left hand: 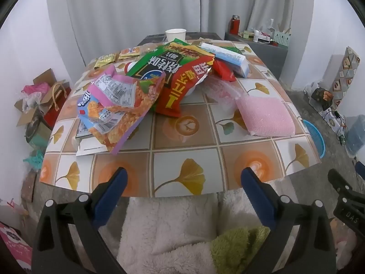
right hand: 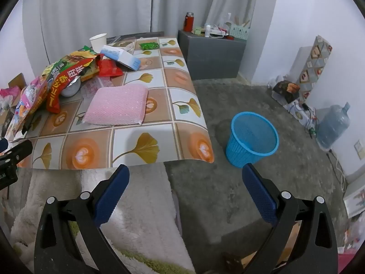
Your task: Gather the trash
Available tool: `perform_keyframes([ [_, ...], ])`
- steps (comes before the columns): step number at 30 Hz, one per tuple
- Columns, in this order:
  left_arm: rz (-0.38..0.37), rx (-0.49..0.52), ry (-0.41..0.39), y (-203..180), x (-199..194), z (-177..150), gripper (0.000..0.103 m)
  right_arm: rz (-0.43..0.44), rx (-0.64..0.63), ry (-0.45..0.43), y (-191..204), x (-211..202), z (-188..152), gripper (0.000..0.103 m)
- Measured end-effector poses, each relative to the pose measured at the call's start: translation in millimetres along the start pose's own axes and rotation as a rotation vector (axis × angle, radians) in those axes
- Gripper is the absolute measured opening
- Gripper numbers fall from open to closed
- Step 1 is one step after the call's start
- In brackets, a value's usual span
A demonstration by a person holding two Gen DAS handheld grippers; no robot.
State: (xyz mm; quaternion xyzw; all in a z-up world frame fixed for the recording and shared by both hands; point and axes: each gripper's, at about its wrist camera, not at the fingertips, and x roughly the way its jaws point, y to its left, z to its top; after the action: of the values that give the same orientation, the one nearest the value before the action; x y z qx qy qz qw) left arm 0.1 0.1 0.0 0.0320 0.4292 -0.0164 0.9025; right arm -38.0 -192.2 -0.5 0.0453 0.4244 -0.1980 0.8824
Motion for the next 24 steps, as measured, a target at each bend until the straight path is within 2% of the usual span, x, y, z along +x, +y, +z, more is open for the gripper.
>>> perform_keyframes([
  [9, 0.023, 0.016, -0.015, -8, -7, -3, 0.097, 0.004, 0.002, 0.002, -1, 1, -1, 0.095],
  [10, 0.002, -0.004, 0.006, 1, -1, -3, 0.097, 0.005, 0.002, 0.003, -1, 1, -1, 0.095],
  [24, 0.014, -0.010, 0.010, 5, 1, -3, 0.097, 0.004, 0.003, 0.003, 0, 0, -1, 0.095],
])
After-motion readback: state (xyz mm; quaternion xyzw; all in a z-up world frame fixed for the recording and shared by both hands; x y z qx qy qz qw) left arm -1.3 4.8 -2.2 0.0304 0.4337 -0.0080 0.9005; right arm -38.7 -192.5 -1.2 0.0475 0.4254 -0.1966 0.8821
